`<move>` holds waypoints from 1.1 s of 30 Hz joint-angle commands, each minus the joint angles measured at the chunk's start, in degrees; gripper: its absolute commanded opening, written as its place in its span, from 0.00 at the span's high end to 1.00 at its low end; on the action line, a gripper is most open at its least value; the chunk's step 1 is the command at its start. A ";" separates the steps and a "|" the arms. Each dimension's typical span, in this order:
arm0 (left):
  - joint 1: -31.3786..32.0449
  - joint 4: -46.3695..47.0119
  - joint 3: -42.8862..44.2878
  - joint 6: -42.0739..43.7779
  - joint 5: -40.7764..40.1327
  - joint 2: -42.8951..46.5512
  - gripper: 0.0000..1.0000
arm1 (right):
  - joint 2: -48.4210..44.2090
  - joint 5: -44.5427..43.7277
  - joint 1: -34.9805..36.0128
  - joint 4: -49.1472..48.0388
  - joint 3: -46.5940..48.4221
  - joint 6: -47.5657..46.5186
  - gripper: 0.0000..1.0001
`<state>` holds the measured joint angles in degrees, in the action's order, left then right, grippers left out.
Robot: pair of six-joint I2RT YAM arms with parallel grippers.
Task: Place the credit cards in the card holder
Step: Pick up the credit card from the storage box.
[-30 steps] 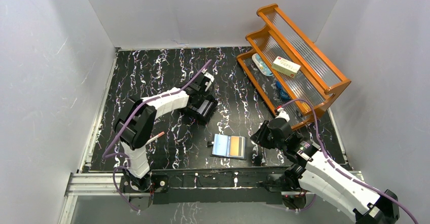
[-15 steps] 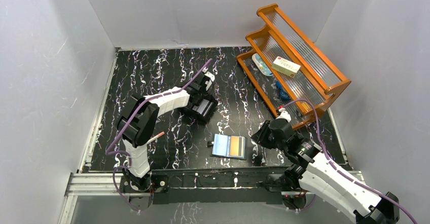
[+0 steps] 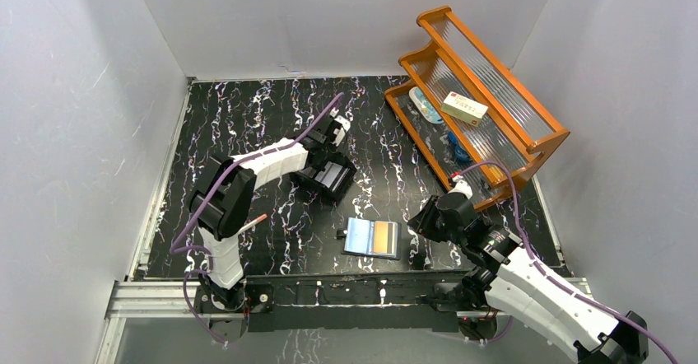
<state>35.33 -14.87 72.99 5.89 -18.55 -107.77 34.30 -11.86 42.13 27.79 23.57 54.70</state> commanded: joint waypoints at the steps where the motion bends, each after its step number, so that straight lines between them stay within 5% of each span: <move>1: 0.35 -4.04 1.94 -1.29 2.73 3.05 0.83 | 0.14 -0.74 0.15 -1.76 0.79 0.59 0.65; 19: 0.35 -6.67 3.87 0.74 -1.23 4.08 0.80 | 0.59 -0.29 0.16 -2.47 0.60 0.85 0.65; 27: 0.35 -6.98 3.26 0.66 -0.63 3.88 0.96 | -0.09 -0.58 0.17 -2.22 0.47 0.94 0.66; 31: 0.31 -5.26 1.41 1.48 -0.39 4.21 0.62 | -0.03 -0.59 0.20 -2.42 0.50 0.94 0.66; 33: 0.27 -3.94 0.41 2.45 -0.43 4.03 0.56 | 0.06 -0.48 0.17 -2.45 0.51 0.94 0.66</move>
<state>35.42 -19.88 74.70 6.79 -18.59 -106.50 34.85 -11.81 42.13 27.27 23.57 55.31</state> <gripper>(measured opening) 0.383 0.348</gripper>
